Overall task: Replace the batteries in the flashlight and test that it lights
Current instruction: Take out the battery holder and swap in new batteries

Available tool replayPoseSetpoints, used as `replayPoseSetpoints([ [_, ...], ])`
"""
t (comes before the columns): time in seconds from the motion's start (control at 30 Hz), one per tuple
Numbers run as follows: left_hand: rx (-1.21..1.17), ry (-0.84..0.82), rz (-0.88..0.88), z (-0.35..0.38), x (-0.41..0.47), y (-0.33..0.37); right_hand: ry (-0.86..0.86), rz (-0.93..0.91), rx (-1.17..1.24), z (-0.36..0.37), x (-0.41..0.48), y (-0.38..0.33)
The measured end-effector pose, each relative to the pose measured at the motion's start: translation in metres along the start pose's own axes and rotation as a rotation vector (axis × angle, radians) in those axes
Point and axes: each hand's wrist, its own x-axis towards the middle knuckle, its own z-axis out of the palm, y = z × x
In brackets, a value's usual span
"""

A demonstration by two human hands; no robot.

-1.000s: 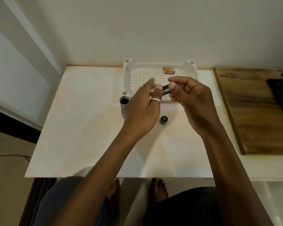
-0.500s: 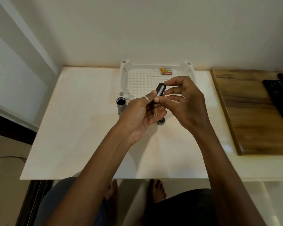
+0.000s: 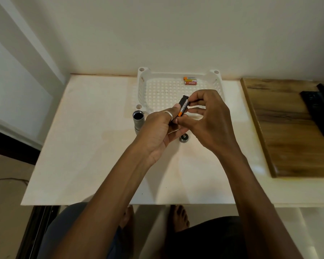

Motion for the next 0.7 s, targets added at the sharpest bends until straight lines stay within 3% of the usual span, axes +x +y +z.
replayPoseSetpoints([
  [0.47,-0.007,0.004,0.014,-0.0019,0.0041,0.0002,0.021,-0.065,-0.063,0.0055,-0.0034,0.0037],
  [0.7,-0.036,0.011,0.013,-0.0032,0.0033,0.0036,0.021,-0.003,0.046,0.0015,-0.0033,-0.0002],
])
